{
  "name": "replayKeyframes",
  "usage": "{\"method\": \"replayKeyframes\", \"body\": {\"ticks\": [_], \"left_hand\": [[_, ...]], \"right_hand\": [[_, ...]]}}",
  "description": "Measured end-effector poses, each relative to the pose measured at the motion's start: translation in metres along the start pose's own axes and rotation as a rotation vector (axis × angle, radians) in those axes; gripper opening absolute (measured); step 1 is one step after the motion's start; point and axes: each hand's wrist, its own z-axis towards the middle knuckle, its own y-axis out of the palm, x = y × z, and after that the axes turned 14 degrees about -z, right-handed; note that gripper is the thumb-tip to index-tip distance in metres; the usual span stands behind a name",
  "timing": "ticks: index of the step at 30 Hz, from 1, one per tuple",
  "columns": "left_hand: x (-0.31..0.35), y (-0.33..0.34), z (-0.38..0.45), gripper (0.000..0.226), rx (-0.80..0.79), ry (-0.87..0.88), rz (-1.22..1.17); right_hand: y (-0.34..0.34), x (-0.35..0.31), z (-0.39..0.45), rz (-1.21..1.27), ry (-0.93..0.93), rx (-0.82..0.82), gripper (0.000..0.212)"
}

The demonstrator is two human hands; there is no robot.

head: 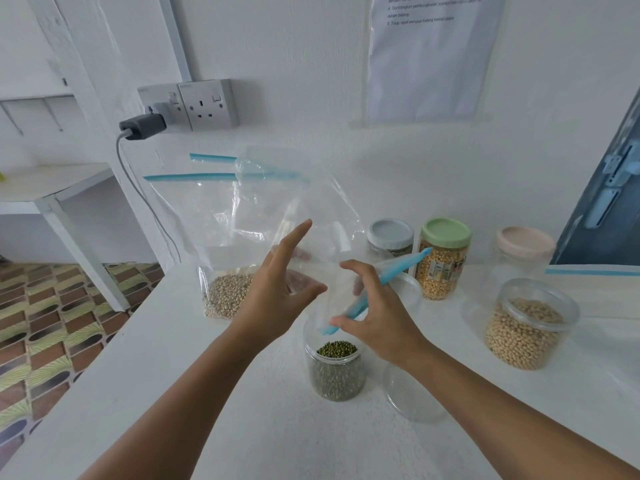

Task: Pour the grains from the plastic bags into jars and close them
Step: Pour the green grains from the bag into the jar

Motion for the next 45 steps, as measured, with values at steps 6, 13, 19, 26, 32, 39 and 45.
{"method": "replayKeyframes", "body": {"ticks": [6,13,19,26,32,39,45], "left_hand": [[-0.003,-0.002,0.002,0.1,0.015,-0.012,-0.024],[-0.005,-0.002,0.002,0.1,0.012,-0.017,-0.011],[-0.007,-0.005,0.002,0.1,0.034,-0.026,-0.051],[-0.009,-0.011,-0.002,0.104,0.086,-0.102,-0.131],[-0.007,-0.009,-0.002,0.103,0.083,-0.09,-0.092],[0.009,-0.017,-0.006,0.086,0.193,-0.124,-0.271],[0.032,-0.064,0.028,0.085,0.463,-0.175,-0.716]], "right_hand": [[0.001,0.003,0.002,0.047,-0.03,-0.033,0.073],[-0.002,0.001,0.001,0.026,-0.017,-0.048,0.077],[-0.003,0.001,0.0,0.018,-0.055,-0.057,0.07],[-0.002,0.006,0.0,0.051,-0.021,-0.05,0.065],[-0.007,-0.003,-0.001,0.128,0.012,-0.078,0.063],[-0.01,-0.01,0.0,0.309,0.082,0.02,0.043],[-0.01,0.001,-0.006,0.113,-0.036,0.036,0.042]]}}
